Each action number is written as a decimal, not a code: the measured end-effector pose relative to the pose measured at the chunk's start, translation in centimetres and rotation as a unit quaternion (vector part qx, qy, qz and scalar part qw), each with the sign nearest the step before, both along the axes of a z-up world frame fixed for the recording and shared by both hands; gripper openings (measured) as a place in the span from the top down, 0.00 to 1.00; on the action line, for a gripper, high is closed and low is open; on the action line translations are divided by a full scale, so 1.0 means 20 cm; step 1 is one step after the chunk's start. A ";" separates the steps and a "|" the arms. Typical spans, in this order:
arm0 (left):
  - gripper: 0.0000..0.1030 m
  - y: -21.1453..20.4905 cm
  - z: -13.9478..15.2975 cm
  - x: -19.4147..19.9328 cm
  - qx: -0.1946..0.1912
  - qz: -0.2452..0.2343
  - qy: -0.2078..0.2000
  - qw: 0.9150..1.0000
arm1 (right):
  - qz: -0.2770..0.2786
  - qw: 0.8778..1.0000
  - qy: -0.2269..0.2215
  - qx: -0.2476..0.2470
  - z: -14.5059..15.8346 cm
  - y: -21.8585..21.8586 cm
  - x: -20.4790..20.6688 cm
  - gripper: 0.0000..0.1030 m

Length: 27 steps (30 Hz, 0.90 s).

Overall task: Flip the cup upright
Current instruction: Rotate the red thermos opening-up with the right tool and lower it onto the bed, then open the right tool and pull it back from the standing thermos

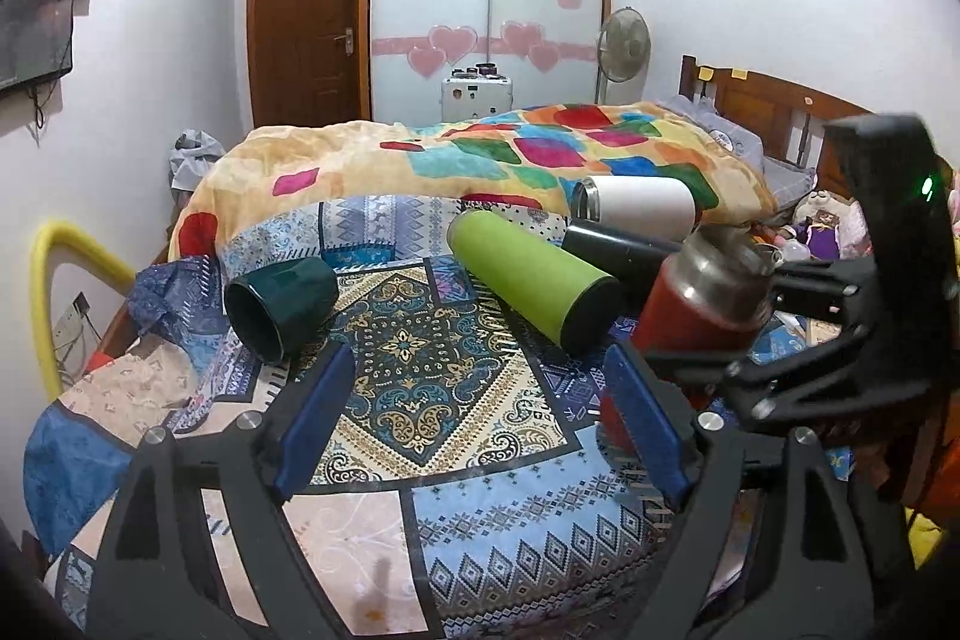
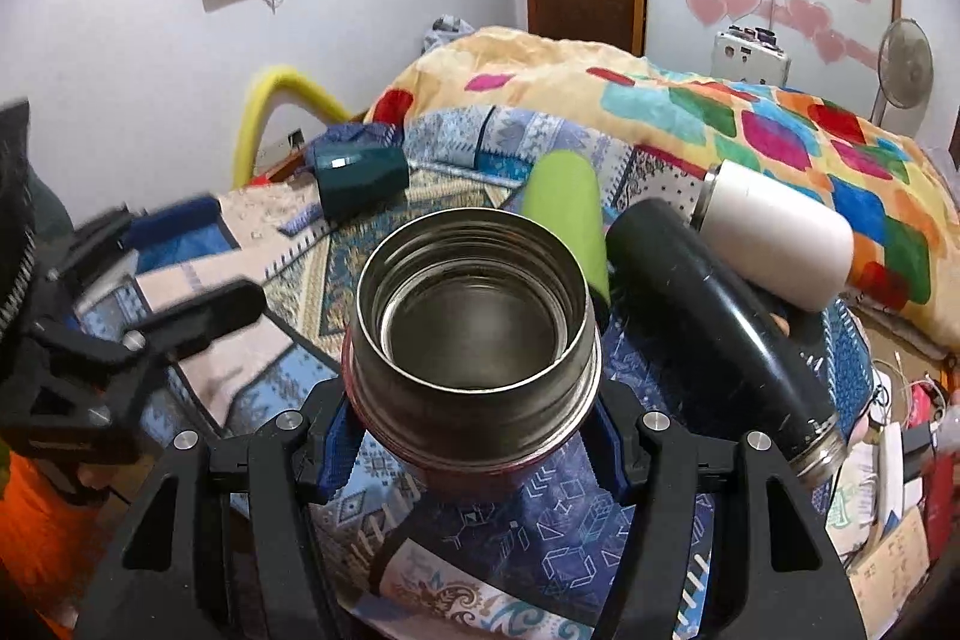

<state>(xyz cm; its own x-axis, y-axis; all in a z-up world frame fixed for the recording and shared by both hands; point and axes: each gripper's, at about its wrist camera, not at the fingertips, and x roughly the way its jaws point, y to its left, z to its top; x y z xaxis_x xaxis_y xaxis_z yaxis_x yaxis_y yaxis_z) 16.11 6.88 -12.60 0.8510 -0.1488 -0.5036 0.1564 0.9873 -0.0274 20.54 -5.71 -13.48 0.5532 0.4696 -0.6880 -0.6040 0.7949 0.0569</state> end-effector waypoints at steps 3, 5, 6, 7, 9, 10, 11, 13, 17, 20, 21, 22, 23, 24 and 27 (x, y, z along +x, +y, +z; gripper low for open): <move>0.15 0.00 0.00 -0.01 0.000 0.004 -0.002 1.000 | 0.002 1.000 -0.007 -0.007 -0.02 0.02 -0.01 0.43; 0.15 0.01 0.00 -0.01 0.001 0.005 -0.003 1.000 | 0.002 1.000 -0.009 -0.008 -0.03 0.02 -0.01 0.43; 0.15 0.01 0.00 -0.01 0.000 0.005 -0.003 1.000 | 0.002 1.000 -0.012 -0.007 -0.03 0.03 -0.01 0.43; 0.14 0.01 0.00 -0.02 -0.002 0.005 -0.004 1.000 | 0.000 1.000 -0.015 -0.007 -0.04 0.03 -0.02 0.43; 0.14 0.02 0.01 -0.03 -0.004 0.007 -0.006 1.000 | -0.003 1.000 -0.017 -0.005 -0.04 0.04 -0.02 0.42; 0.14 0.02 0.01 -0.03 -0.004 0.008 -0.006 1.000 | -0.004 1.000 -0.016 0.000 -0.04 0.03 -0.02 0.42; 0.14 0.02 0.02 -0.04 -0.005 0.009 -0.007 1.000 | -0.007 1.000 -0.016 0.003 -0.04 0.03 -0.02 0.42; 0.14 0.02 0.03 -0.05 -0.006 0.011 -0.009 1.000 | -0.014 1.000 -0.016 0.006 -0.04 0.02 -0.03 0.40; 0.14 0.01 0.09 -0.10 -0.011 0.020 -0.018 1.000 | -0.021 0.999 -0.026 0.012 -0.01 -0.02 -0.09 0.35; 0.14 -0.01 0.15 -0.17 -0.014 0.024 -0.034 0.999 | -0.030 0.998 -0.044 0.024 0.06 -0.08 -0.17 0.32; 0.14 -0.02 0.18 -0.19 -0.014 0.026 -0.042 0.999 | -0.033 0.998 -0.052 0.029 0.09 -0.10 -0.20 0.31; 0.14 -0.03 0.21 -0.23 -0.014 0.029 -0.052 0.998 | -0.037 0.997 -0.060 0.036 0.13 -0.13 -0.24 0.30; 0.14 -0.04 0.24 -0.26 -0.015 0.031 -0.062 0.998 | -0.039 0.996 -0.065 0.042 0.15 -0.15 -0.25 0.30; 0.14 -0.05 0.28 -0.29 -0.018 0.032 -0.071 0.997 | -0.045 0.995 -0.078 0.050 0.20 -0.18 -0.30 0.30; 0.14 -0.08 0.38 -0.39 -0.022 0.035 -0.100 0.994 | -0.059 0.989 -0.112 0.074 0.33 -0.27 -0.40 0.30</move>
